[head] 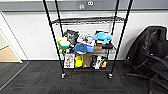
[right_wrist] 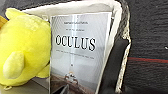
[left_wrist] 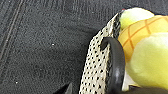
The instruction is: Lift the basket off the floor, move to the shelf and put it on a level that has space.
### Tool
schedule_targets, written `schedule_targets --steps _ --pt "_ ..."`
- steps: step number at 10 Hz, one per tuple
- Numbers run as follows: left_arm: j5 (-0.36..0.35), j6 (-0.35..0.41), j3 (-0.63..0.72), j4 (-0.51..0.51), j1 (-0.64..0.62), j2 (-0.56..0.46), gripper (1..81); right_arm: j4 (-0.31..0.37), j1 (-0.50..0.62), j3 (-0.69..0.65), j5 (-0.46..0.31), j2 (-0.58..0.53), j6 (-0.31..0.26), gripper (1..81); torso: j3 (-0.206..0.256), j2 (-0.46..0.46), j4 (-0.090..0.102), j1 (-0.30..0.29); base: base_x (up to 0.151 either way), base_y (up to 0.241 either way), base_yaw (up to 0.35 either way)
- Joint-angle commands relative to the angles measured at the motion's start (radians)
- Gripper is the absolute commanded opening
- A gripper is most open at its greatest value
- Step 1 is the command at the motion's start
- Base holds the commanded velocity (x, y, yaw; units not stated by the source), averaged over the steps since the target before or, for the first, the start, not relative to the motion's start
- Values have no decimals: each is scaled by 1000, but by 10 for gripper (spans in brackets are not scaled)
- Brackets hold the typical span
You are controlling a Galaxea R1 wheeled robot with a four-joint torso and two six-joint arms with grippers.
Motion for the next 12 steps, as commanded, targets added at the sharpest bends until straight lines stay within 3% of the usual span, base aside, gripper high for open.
schedule_targets --steps 1,6,7,8,12 --pt "32 2 0 5 -107 0 811 11 94 -2 -40 2 29 811 0 1 0 0 0 0 0" --pt "-39 6 7 5 -110 20 811 9 93 -28 -32 22 55 811 0 -9 0 6 0 0 0" --pt "-39 11 20 5 -110 18 10 9 91 -29 -32 22 55 811 0 -9 0 6 0 0 0" --pt "-40 10 40 5 -112 14 10 9 90 -29 -32 25 55 10 0 -9 0 6 0 0 0" --pt "7 -1 51 -9 -90 6 10 16 91 -28 -34 22 58 10 0 -9 0 6 0 0 0"
